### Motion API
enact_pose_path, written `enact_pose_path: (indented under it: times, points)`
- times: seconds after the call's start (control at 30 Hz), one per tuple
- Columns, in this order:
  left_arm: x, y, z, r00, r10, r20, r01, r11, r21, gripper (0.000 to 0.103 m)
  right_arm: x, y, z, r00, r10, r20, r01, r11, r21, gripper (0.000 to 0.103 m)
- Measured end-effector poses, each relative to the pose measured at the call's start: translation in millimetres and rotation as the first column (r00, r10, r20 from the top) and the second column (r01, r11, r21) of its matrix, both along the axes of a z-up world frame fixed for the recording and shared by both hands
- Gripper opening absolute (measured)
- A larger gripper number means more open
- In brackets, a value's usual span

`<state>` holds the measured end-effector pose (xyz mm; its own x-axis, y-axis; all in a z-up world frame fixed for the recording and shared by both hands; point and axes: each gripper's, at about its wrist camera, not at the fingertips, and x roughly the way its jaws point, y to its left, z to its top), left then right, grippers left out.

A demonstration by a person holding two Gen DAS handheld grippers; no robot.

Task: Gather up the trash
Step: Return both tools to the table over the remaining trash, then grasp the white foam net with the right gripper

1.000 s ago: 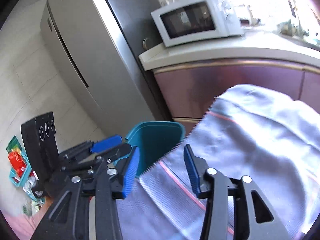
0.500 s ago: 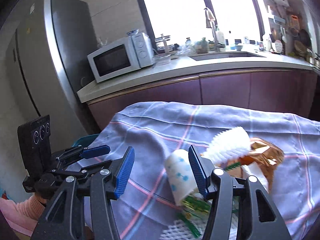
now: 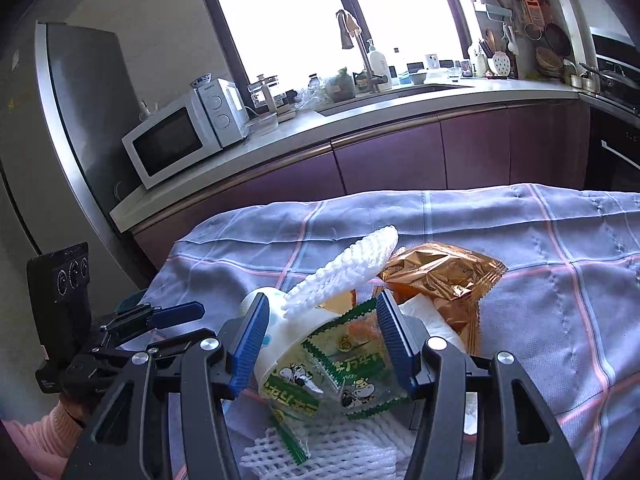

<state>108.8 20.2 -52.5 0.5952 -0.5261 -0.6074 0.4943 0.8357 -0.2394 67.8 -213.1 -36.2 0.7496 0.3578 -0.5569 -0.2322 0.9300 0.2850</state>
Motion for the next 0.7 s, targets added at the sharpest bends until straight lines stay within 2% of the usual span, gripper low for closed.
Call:
enact_pose_path:
  times: [0.33, 0.43, 0.5, 0.63, 0.7]
  points:
    - [34, -19, -14, 0.995, -0.057, -0.085, 0.055, 0.998, -0.025, 0.061, 27, -5, -6, 0.999, -0.023, -0.039, 0.025, 0.998, 0.059, 0.054]
    - [37, -22, -15, 0.992, -0.077, -0.096, 0.074, 0.997, -0.03, 0.055, 30, -6, -10, 0.998, -0.024, -0.053, 0.028, 0.997, 0.078, 0.054]
    - [38, -25, -17, 0.991, -0.087, -0.104, 0.085, 0.996, -0.028, 0.046, 31, -8, -12, 0.998, -0.021, -0.061, 0.027, 0.995, 0.093, 0.053]
    - [35, -27, -18, 0.989, -0.107, -0.103, 0.104, 0.994, -0.034, 0.036, 34, -11, -15, 0.997, -0.009, -0.076, 0.019, 0.992, 0.121, 0.035]
    - [35, -26, -18, 0.988, -0.109, -0.106, 0.106, 0.994, -0.039, 0.026, 36, -12, -16, 0.996, -0.006, -0.084, 0.018, 0.991, 0.134, 0.024]
